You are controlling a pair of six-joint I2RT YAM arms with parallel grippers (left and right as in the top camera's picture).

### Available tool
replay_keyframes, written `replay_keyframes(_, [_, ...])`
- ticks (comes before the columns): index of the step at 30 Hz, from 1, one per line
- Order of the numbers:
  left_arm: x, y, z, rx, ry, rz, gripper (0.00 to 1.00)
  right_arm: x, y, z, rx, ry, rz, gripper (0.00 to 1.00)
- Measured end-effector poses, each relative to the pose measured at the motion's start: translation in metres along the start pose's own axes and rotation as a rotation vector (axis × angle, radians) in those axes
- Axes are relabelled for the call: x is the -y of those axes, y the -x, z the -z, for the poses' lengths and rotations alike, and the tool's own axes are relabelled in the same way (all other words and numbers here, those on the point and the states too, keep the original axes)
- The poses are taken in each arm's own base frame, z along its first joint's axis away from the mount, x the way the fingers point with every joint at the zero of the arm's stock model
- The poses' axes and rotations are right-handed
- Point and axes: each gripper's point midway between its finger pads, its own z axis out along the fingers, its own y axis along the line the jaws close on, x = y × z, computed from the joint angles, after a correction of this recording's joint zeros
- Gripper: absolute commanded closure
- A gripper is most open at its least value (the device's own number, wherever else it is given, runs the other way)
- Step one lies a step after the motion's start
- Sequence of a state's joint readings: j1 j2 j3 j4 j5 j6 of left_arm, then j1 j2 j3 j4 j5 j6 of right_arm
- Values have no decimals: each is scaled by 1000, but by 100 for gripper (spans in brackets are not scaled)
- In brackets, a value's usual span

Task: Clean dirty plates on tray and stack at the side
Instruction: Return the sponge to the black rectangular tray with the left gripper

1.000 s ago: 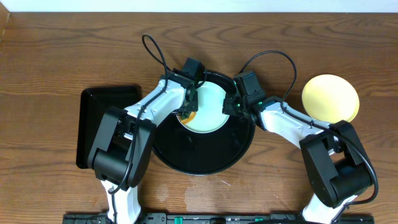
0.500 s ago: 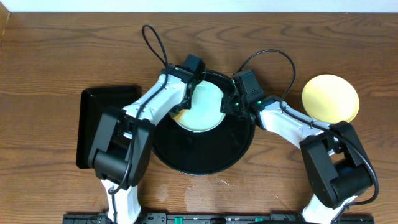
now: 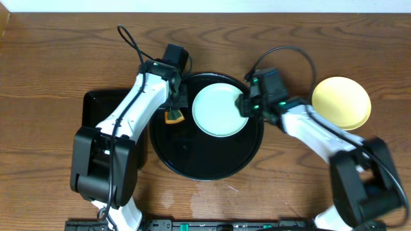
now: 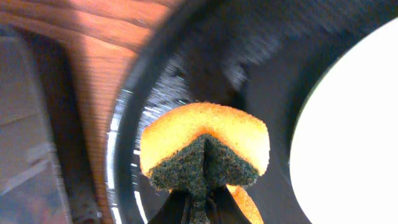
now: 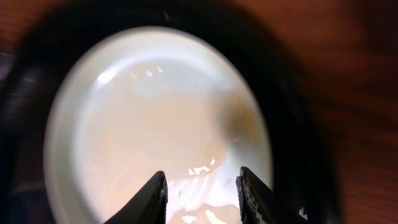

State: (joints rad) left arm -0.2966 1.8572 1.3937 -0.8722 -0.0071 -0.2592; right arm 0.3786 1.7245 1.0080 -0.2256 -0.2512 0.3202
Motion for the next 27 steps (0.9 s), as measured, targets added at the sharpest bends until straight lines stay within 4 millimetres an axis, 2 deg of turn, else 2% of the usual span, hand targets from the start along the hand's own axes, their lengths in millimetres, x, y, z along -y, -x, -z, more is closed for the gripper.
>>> replay_keyframes(3, [-1,-10,0,-48,-19,-29,93,1,10,24,23,33,4,65])
replay_keyframes(7, [-15,-18,4,-89,-5,-21,93,3,6,32,0,49,13,64])
replay_keyframes(10, [-44,-24,16,-107,30,53,93,4,0,32,-23,53,19,62])
replay_keyframes(15, [-112,-23,43,-66,82,279,93,4,-3,32,-35,61,30,62])
replay_keyframes(18, [-148,-23,41,-50,107,398,93,3,-3,32,-37,63,32,62])
replay_keyframes(21, [-169,-30,25,-46,124,472,92,3,-3,32,-38,65,32,61])
replay_keyframes(24, [-178,-37,1,-35,128,469,83,3,-4,32,-39,65,32,61])
replay_keyframes(26, [-176,-46,-9,-66,129,430,59,3,-4,32,-40,65,31,61])
replay_keyframes(27, [-176,-50,-11,-78,129,414,58,3,-4,32,-40,66,31,59])
